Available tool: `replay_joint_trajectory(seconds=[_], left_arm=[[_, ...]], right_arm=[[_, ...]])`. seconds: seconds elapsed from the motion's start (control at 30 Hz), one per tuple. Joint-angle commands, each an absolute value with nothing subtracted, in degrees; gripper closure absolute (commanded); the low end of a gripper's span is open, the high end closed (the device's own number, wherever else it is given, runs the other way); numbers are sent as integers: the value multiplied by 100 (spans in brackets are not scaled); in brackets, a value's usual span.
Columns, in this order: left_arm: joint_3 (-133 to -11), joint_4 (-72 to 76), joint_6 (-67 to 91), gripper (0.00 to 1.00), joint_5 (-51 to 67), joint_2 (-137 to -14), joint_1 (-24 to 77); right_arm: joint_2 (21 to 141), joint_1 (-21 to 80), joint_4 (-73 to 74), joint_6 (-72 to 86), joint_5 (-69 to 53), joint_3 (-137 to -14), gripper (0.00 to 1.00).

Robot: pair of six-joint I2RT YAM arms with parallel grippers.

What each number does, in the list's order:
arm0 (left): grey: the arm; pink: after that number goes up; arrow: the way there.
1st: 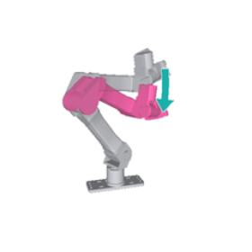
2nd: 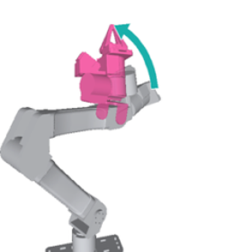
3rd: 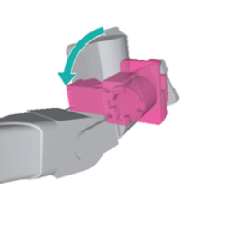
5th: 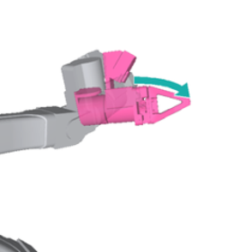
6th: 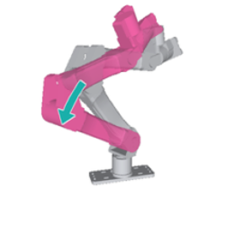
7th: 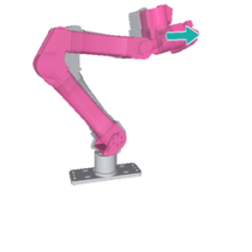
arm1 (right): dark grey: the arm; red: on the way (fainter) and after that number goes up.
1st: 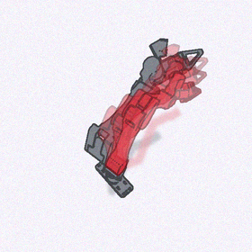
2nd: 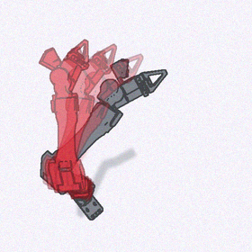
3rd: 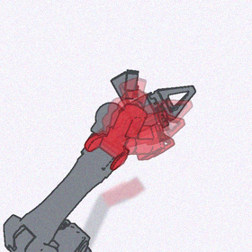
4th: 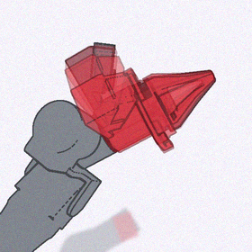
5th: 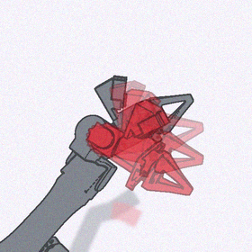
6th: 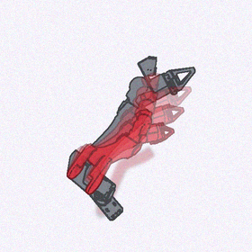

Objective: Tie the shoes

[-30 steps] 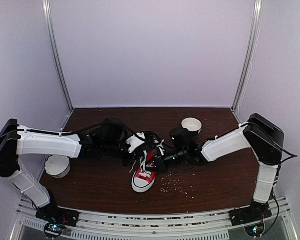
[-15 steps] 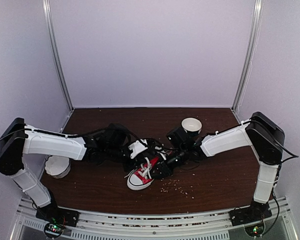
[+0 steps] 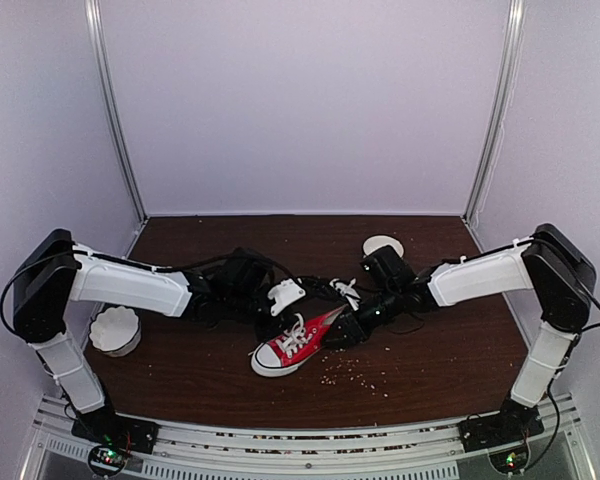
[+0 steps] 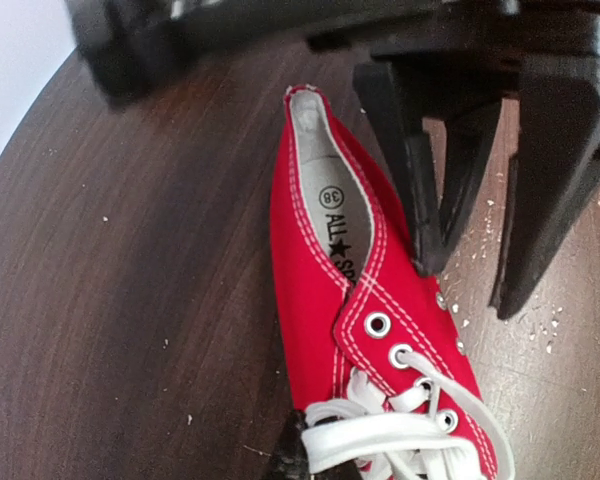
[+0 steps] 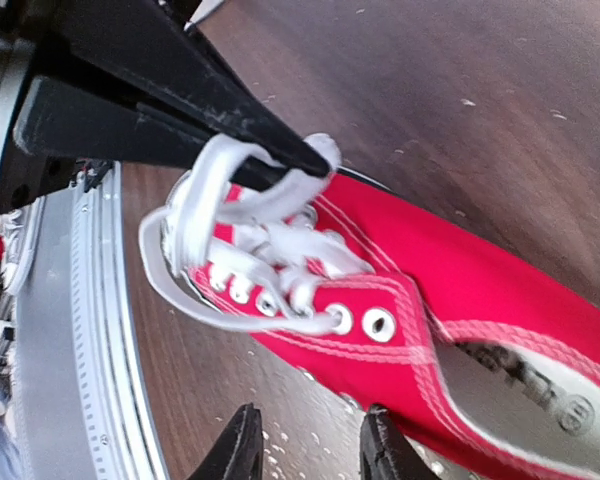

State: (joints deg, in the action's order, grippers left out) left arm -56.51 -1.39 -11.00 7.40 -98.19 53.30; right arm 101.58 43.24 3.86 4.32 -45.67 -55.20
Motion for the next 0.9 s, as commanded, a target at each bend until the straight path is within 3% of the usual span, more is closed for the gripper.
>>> replay_joint_trajectory(seconds=[0.0,0.13,0.23,0.37,0.7,0.87], left_arm=[[-5851,-86,-973,100,827,-9929,5274],[-5900,-125,-859,100,1173,-10003,5168],[-5933,-210,-822,100,1374,-10073,5102],[-5922,-263,-751,100,1586,-10123,5026],[-5929,-247,-719,100,1617,-10117,5011],[-5979,-223,-729,100,1613,-10129,4993]], right_arm=[[9366,4339,-271,815,-3670,-4942,69],[8508,4953,-1891,686,-2329,-3772,71],[8227,6055,-3141,-183,-980,-3064,68],[8896,7036,-3432,-1149,36,-3508,65],[10039,7139,-3565,-1050,837,-4374,64],[10079,7085,-3404,-1133,858,-4322,74]])
